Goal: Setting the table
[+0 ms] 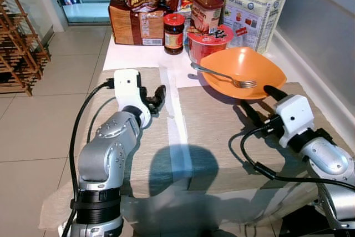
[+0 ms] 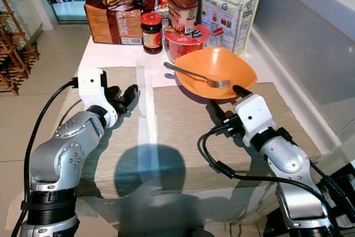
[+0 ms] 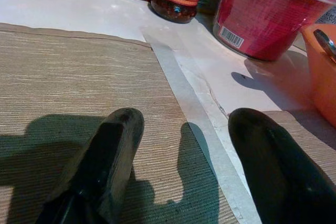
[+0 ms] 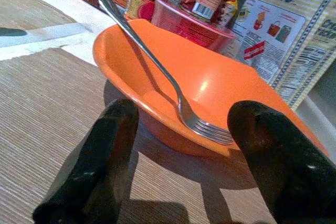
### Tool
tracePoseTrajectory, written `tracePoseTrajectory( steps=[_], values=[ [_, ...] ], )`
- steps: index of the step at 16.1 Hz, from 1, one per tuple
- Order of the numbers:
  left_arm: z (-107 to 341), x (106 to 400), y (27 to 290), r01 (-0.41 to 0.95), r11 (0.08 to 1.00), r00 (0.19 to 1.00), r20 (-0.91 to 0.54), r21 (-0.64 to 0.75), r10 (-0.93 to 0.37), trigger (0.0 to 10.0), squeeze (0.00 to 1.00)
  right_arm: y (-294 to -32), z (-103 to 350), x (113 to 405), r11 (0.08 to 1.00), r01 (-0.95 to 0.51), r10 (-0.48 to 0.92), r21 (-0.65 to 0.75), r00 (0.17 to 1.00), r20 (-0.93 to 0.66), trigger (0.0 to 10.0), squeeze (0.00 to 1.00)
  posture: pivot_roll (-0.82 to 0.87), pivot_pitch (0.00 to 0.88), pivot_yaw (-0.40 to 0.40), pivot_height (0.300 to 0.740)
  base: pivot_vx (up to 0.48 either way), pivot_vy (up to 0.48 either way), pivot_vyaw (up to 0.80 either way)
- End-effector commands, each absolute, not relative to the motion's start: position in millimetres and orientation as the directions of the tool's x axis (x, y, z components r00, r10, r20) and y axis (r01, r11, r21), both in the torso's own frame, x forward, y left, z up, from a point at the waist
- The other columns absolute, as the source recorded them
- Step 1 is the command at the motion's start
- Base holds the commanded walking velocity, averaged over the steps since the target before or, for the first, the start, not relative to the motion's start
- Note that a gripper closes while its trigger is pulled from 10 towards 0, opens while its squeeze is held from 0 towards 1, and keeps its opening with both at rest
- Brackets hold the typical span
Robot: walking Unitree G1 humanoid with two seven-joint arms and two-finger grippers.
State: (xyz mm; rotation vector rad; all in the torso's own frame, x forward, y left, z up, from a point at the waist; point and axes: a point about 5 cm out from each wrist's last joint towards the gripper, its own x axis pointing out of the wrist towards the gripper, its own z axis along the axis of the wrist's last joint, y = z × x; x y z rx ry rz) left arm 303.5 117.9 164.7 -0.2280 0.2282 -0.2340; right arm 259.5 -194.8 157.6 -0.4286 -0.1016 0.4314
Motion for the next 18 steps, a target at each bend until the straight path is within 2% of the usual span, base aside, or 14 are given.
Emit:
tracePoseTrajectory(
  steps=[1, 12, 13, 14, 15, 16, 18],
  values=[
    [166, 305, 116, 0.201, 0.948, 0.945, -0.207, -0.247, -0.254, 10.0, 0.0, -192, 160, 256, 0.811, -0.411, 0.452, -0.415, 0.892, -0.001, 0.0, 0.0, -0.09, 0.0, -0.015, 0.74, 0.0, 0.0, 0.0],
    [166, 307, 115, 0.203, 0.945, 0.94, -0.219, -0.258, -0.262, 10.0, 0.0, -196, 173, 256, 0.833, -0.411, 0.448, -0.37, 0.894, 0.018, 0.0, 0.0, -0.1, 0.0, -0.013, 0.74, 0.0, 0.0, 0.0],
    [166, 307, 115, 0.201, 0.945, 0.94, -0.22, -0.258, -0.26, 10.0, 0.0, -201, 169, 260, 0.872, -0.341, 0.366, -0.35, 0.931, 0.005, 10.0, 0.0, -0.1, 0.0, -0.013, 0.74, 0.0, 0.0, 0.0],
    [166, 307, 115, 0.2, 0.946, 0.941, -0.219, -0.253, -0.257, 10.0, 0.0, -208, 166, 264, 0.919, -0.242, 0.257, -0.31, 0.966, 0.008, 10.0, 0.0, -0.1, 0.0, -0.018, 0.74, 0.0, 0.0, 0.0],
    [166, 307, 116, 0.197, 0.948, 0.943, -0.217, -0.249, -0.252, 10.0, 0.0, -209, 162, 262, 0.973, -0.159, 0.166, -0.165, 0.986, 0.028, 10.0, 0.0, -0.1, 0.0, -0.02, 0.74, 0.0, 0.0, 0.0],
    [166, 308, 117, 0.196, 0.952, 0.945, -0.213, -0.237, -0.247, 10.0, 0.0, -201, 155, 255, 0.989, -0.142, 0.143, -0.049, 0.99, 0.017, 10.0, 0.0, -0.1, 0.0, -0.02, 0.74, 0.0, 0.0, 0.0],
    [169, 310, 118, 0.208, 0.953, 0.946, -0.204, -0.219, -0.253, 10.0, 0.0, -189, 148, 246, 0.988, -0.154, 0.154, 0.03, 0.988, 0.001, 10.0, 0.0, -0.1, 0.0, -0.008, 0.74, 0.0, 0.0, 0.0]
  ],
)
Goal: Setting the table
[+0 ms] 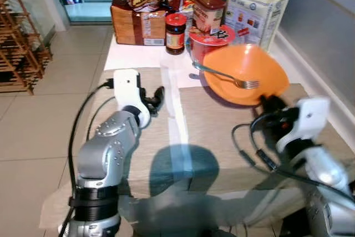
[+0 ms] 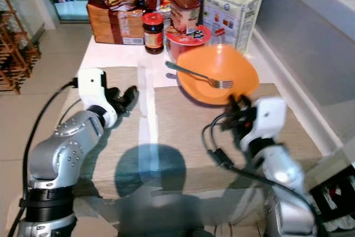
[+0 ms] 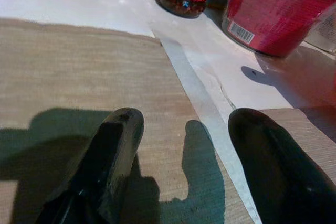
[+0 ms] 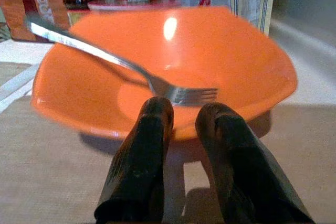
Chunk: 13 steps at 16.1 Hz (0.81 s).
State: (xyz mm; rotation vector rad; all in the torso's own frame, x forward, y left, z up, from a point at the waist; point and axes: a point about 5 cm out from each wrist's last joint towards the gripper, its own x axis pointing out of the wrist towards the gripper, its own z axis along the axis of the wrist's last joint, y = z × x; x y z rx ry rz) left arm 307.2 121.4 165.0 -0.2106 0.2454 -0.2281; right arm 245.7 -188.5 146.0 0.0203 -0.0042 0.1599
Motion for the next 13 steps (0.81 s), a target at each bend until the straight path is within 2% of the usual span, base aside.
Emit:
tracePoseTrajectory(
  steps=[1, 6, 13],
  values=[
    [170, 311, 118, 0.212, 0.953, 0.945, -0.201, -0.216, -0.256, 10.0, 0.0, -190, 144, 244, 0.99, -0.14, 0.141, 0.023, 0.99, -0.019, 10.0, 0.0, -0.11, 0.0, 0.001, 0.74, 0.0, 0.0, 0.0],
    [172, 313, 116, 0.223, 0.949, 0.944, -0.194, -0.221, -0.267, 10.0, 0.0, -218, 142, 243, 0.998, -0.043, 0.04, -0.04, 0.997, -0.073, 10.0, 0.0, -0.11, 0.0, -0.003, 0.74, 0.0, 0.0, 0.0],
    [173, 312, 116, 0.216, 0.948, 0.947, -0.188, -0.234, -0.262, 10.0, 0.0, -222, 142, 244, 0.994, -0.057, 0.049, -0.093, 0.995, -0.086, 10.0, 0.0, -0.11, 0.0, -0.005, 0.74, 0.0, 0.0, 0.0]
  ],
)
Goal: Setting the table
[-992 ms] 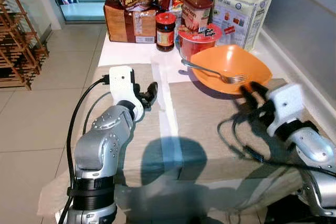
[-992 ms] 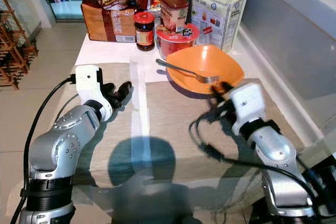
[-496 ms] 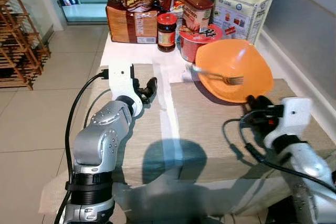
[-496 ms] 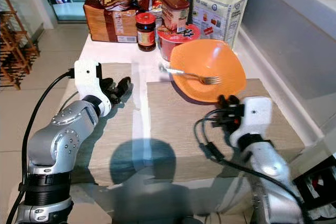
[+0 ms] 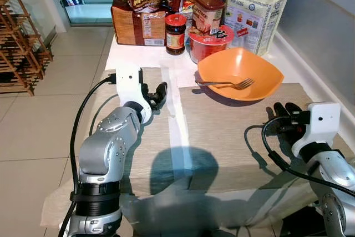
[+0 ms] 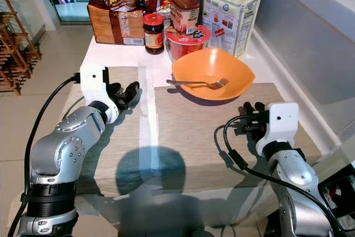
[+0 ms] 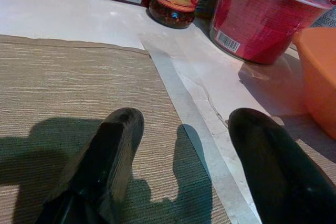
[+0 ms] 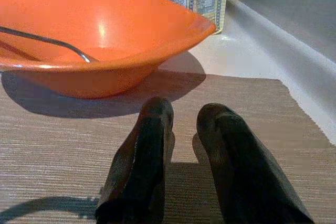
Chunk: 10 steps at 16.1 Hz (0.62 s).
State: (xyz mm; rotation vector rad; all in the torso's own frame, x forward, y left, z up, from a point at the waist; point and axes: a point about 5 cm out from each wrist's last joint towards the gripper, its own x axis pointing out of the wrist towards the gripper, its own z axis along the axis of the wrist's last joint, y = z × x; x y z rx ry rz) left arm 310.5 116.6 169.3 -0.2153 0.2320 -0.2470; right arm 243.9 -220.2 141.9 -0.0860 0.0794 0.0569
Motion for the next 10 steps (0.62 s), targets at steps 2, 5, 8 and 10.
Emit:
tracePoseTrajectory(
  steps=[2, 5, 8, 10],
  values=[
    [173, 312, 116, 0.214, 0.948, 0.947, -0.188, -0.236, -0.261, 10.0, 0.0, -208, 149, 245, 0.988, -0.131, 0.126, -0.08, 0.99, -0.061, 10.0, 0.0, -0.11, 0.0, -0.005, 0.74, 0.0, 0.0, 0.0],
    [174, 312, 115, 0.211, 0.948, 0.948, -0.187, -0.239, -0.258, 10.0, 0.0, -180, 160, 238, 0.946, -0.317, 0.314, -0.069, 0.948, -0.039, 10.0, 0.0, -0.11, 0.0, -0.008, 0.74, 0.0, 0.0, 0.0],
    [173, 312, 115, 0.21, 0.947, 0.948, -0.187, -0.243, -0.258, 10.0, 0.0, -170, 159, 230, 0.903, -0.428, 0.425, -0.034, 0.903, -0.066, 10.0, 0.0, -0.11, 0.0, -0.013, 0.74, 0.0, 0.0, 0.0],
    [173, 312, 115, 0.21, 0.947, 0.948, -0.186, -0.243, -0.258, 10.0, 0.0, -166, 156, 228, 0.887, -0.461, 0.457, -0.034, 0.885, -0.086, 10.0, 0.0, -0.11, 0.0, -0.013, 0.74, 0.0, 0.0, 0.0]
  ],
)
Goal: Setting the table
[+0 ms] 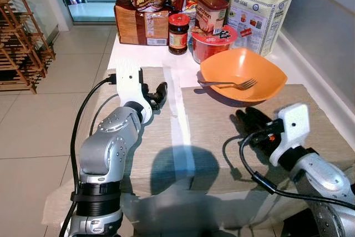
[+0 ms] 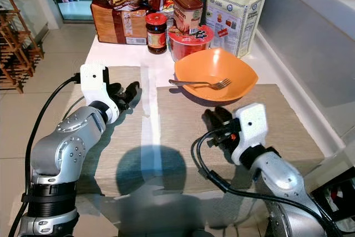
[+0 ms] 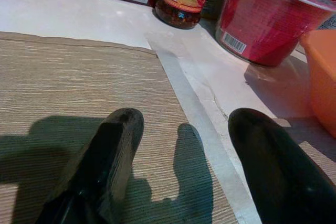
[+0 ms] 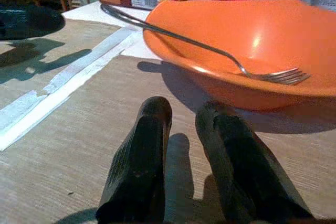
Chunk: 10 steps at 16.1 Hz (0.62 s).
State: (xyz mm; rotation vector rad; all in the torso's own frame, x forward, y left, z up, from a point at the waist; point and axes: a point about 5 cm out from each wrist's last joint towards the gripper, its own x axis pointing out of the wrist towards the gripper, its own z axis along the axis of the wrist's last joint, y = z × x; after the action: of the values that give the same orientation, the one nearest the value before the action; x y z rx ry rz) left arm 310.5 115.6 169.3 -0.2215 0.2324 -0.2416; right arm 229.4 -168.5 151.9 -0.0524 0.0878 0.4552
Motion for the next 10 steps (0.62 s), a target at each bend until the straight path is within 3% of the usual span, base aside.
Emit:
tracePoseTrajectory(
  steps=[1, 7, 10],
  values=[
    [173, 312, 114, 0.212, 0.947, 0.948, -0.185, -0.242, -0.26, 10.0, 0.0, -161, 152, 227, 0.872, -0.489, 0.483, -0.031, 0.869, -0.109, 10.0, 0.0, -0.11, 0.0, -0.013, 0.74, 0.0, 0.0, 0.0],
    [174, 311, 113, 0.212, 0.947, 0.949, -0.181, -0.24, -0.258, 10.0, 0.0, -143, 142, 257, 0.851, -0.523, 0.517, -0.044, 0.85, -0.099, 10.0, 0.0, -0.09, 0.0, -0.017, 0.74, 0.0, 0.0, 0.0],
    [174, 311, 115, 0.205, 0.949, 0.951, -0.181, -0.24, -0.251, 10.0, 0.0, -146, 141, 269, 0.873, -0.484, 0.479, -0.054, 0.874, -0.085, 10.0, 0.0, -0.08, 0.0, -0.021, 0.74, 0.0, 0.0, 0.0]
  ],
)
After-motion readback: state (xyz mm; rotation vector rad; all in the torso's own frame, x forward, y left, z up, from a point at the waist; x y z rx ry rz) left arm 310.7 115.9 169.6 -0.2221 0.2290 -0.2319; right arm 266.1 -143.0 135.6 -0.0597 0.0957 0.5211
